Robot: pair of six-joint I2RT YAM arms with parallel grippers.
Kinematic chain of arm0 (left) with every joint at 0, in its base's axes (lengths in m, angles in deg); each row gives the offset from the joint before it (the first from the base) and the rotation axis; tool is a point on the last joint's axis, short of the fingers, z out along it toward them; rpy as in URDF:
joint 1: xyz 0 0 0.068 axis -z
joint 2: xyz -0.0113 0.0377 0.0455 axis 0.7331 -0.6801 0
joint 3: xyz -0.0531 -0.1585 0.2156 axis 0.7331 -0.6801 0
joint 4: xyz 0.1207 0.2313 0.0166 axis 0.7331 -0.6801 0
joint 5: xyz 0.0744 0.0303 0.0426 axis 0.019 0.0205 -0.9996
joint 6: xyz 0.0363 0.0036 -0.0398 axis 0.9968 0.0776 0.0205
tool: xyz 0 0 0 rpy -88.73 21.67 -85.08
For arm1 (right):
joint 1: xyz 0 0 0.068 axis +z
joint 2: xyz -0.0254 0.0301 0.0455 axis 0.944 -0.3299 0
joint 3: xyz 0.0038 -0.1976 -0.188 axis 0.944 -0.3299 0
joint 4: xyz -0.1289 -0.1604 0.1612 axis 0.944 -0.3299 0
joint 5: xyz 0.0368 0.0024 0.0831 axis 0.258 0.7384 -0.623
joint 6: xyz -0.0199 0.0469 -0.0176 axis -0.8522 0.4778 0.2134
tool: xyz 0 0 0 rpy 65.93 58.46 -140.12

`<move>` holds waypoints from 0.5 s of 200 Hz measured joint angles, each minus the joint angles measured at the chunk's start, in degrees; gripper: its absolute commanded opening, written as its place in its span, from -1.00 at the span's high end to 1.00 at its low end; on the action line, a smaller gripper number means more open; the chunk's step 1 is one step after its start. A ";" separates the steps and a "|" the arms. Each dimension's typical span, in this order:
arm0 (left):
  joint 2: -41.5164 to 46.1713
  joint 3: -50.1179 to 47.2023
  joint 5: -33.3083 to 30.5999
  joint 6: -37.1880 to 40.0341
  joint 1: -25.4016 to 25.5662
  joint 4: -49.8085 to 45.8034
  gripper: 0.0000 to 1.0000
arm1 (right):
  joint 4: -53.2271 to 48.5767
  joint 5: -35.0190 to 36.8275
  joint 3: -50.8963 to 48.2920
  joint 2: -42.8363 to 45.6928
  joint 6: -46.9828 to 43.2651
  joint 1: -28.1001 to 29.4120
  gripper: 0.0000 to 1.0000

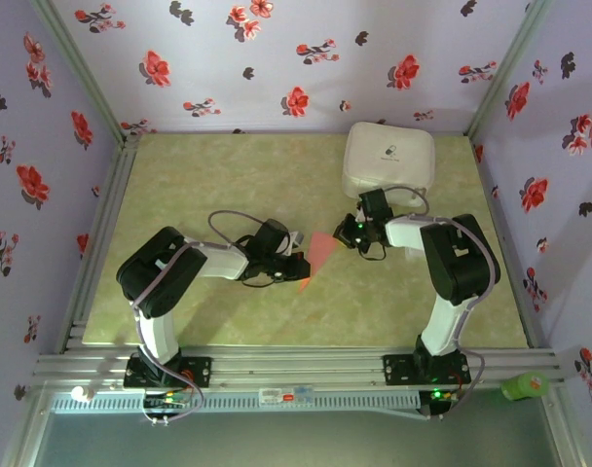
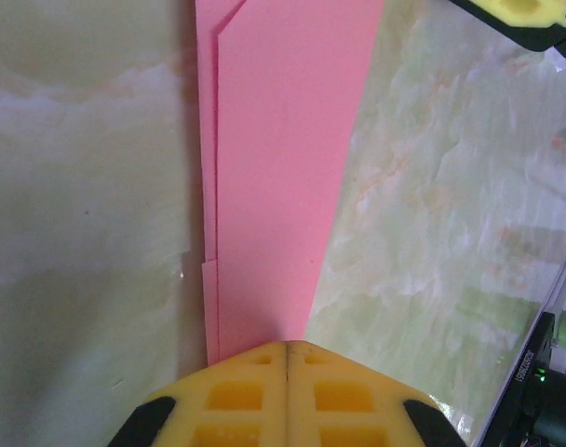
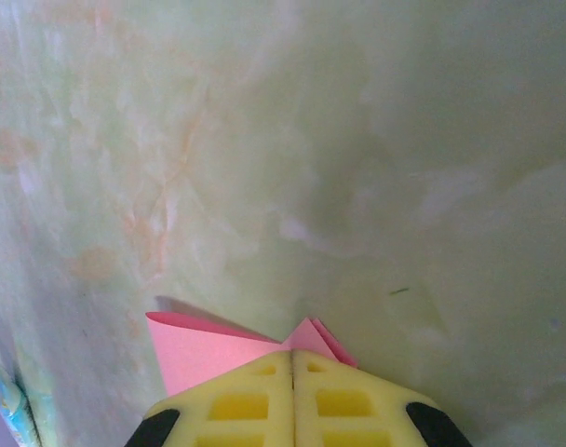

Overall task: Fold a paper plane with a square sheet of paper (pick it up from the middle)
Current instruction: Fold the wing for the fifth time at the center of the table.

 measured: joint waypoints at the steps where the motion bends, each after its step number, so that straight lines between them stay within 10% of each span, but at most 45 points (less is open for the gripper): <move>1: -0.02 0.00 0.00 0.00 0.02 0.00 1.00 | -0.11 0.02 0.04 0.00 -0.04 0.00 0.88; 100: -0.02 0.00 0.00 -0.22 0.02 0.02 1.00 | 1.66 3.58 -1.84 9.16 -1.44 -1.81 0.86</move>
